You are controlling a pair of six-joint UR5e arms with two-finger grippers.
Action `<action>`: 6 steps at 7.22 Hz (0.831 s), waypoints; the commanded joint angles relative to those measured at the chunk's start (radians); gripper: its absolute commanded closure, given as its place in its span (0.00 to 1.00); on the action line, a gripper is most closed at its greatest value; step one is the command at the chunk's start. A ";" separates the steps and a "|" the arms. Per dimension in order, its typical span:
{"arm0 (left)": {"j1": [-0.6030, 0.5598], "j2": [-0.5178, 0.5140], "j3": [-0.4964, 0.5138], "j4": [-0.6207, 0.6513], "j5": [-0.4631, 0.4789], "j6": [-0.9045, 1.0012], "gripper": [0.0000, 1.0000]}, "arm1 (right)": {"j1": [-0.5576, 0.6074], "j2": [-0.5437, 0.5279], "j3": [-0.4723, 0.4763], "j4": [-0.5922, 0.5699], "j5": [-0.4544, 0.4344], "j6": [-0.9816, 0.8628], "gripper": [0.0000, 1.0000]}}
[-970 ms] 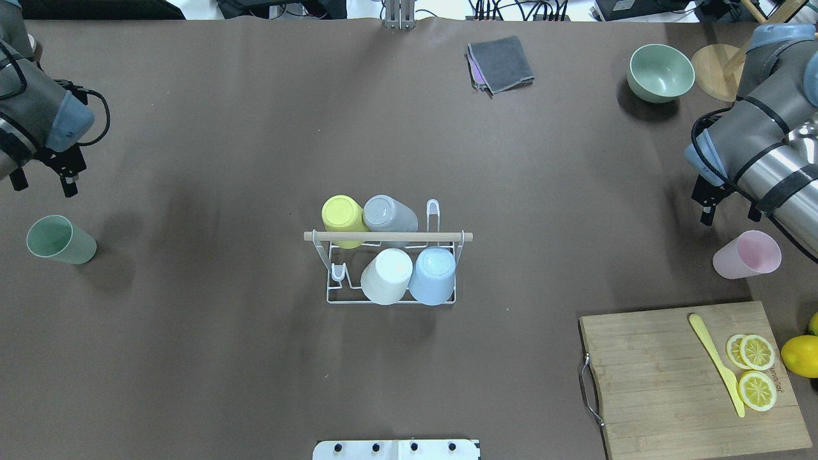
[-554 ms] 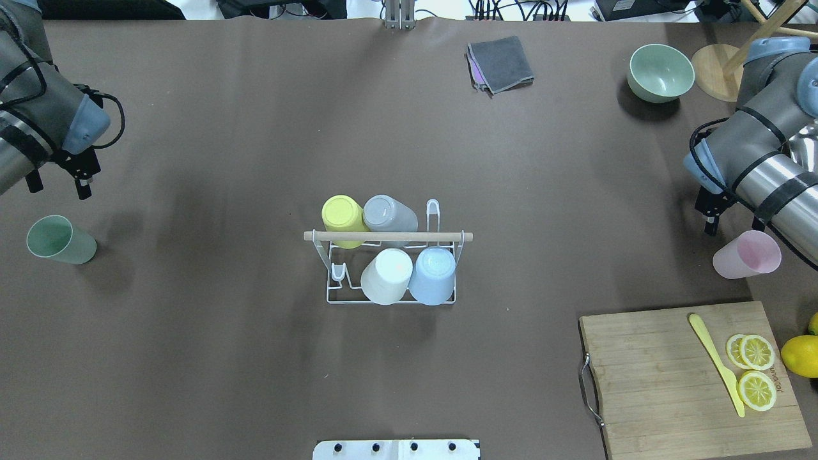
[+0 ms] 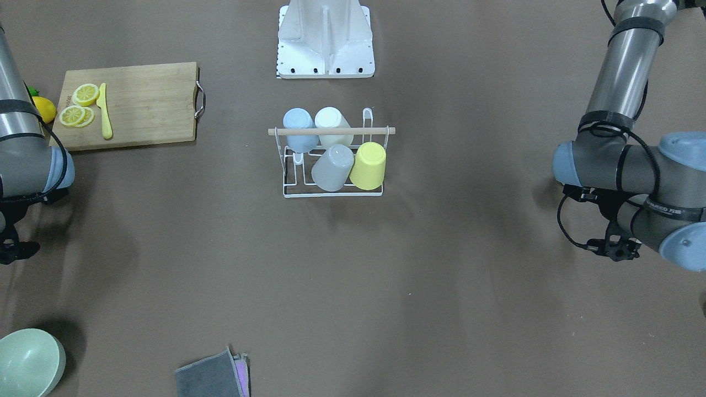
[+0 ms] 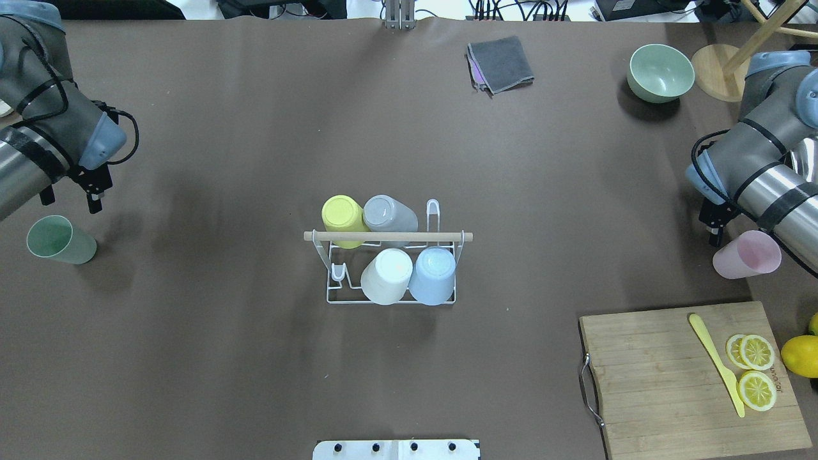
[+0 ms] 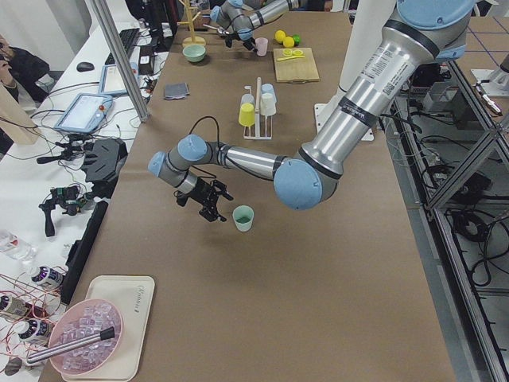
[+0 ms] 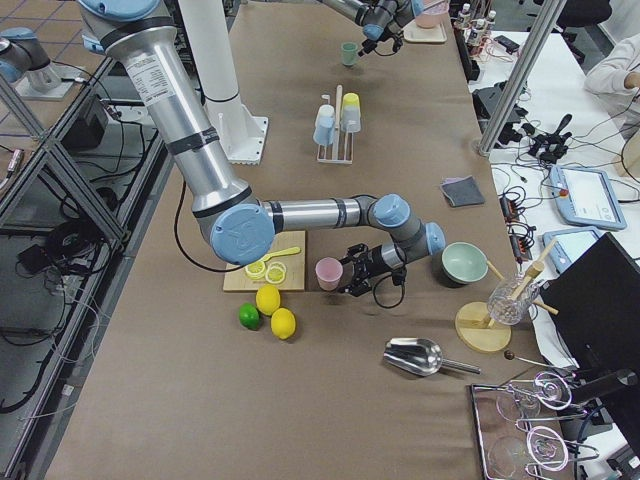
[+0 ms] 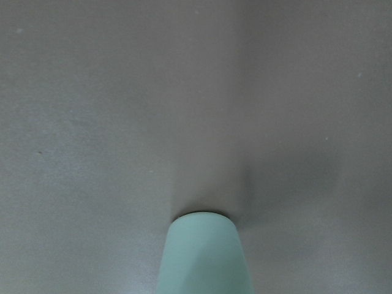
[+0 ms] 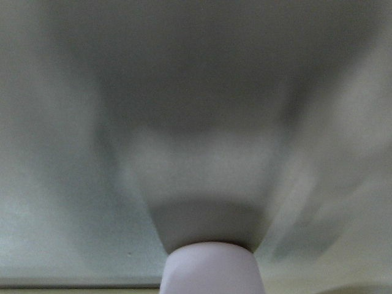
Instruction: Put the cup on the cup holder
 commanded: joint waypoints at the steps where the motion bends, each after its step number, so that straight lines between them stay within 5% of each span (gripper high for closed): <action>1: 0.007 0.002 0.021 -0.002 0.000 0.013 0.02 | -0.017 -0.008 -0.006 -0.011 0.006 0.002 0.05; 6: 0.052 -0.008 0.036 0.001 0.049 0.092 0.02 | -0.034 -0.008 -0.019 -0.043 0.031 -0.001 0.10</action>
